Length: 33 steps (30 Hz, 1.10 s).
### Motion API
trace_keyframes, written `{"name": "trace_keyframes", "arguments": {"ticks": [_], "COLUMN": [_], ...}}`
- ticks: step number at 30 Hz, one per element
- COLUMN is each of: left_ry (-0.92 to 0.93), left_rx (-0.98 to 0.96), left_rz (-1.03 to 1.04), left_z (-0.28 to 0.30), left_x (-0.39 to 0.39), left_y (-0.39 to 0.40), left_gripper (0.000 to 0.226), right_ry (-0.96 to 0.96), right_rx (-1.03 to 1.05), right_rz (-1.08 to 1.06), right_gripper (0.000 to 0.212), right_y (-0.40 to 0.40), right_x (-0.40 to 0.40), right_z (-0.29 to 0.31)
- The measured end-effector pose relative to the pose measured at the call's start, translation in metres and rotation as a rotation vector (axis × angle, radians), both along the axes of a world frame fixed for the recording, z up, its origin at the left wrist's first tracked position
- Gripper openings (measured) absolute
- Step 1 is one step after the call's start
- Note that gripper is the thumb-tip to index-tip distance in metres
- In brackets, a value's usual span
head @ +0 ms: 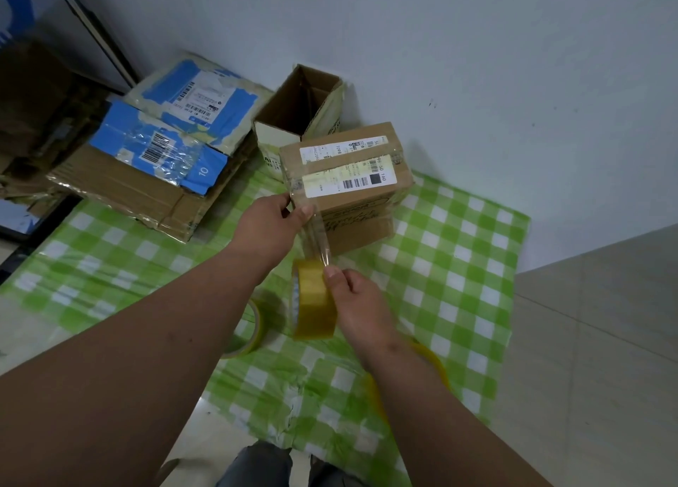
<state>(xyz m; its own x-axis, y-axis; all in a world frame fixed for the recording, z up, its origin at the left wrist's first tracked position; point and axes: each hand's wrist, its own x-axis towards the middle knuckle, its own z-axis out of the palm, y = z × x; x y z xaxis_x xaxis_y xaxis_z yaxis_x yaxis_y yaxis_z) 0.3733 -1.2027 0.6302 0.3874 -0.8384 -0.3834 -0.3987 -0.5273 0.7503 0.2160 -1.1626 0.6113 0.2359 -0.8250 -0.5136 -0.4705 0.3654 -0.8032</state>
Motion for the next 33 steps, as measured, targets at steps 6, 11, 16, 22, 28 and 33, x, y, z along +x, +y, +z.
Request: {"name": "trace_keyframes", "arguments": {"ticks": [6, 11, 16, 22, 28, 33], "left_ry": [0.057, 0.160, 0.380, 0.421, 0.447, 0.483], "left_rx": [0.033, 0.011, 0.001, 0.055, 0.020, 0.036], "left_rz": [0.130, 0.268, 0.278, 0.265, 0.323, 0.335], "left_z": [-0.004, -0.010, -0.018, -0.035, -0.036, -0.036], "left_x": [-0.001, -0.009, -0.009, -0.011, -0.013, -0.014], "left_y": [0.001, 0.014, 0.026, 0.038, 0.037, 0.038], "left_gripper": [0.062, 0.050, 0.035, 0.012, 0.008, 0.005], "right_ry": [-0.024, -0.005, -0.014, -0.093, -0.213, 0.326], "right_rx": [0.021, 0.045, 0.070, 0.118, 0.259, -0.070], "right_rz": [0.039, 0.081, 0.087, 0.078, -0.133, 0.149], "right_gripper": [0.025, 0.025, 0.033, 0.025, 0.018, 0.026], "right_y": [-0.005, -0.012, -0.015, -0.019, -0.028, -0.036], "right_x": [-0.002, -0.008, -0.006, -0.007, -0.017, -0.027], "right_z": [-0.004, -0.010, -0.017, -0.021, -0.025, -0.046]}}
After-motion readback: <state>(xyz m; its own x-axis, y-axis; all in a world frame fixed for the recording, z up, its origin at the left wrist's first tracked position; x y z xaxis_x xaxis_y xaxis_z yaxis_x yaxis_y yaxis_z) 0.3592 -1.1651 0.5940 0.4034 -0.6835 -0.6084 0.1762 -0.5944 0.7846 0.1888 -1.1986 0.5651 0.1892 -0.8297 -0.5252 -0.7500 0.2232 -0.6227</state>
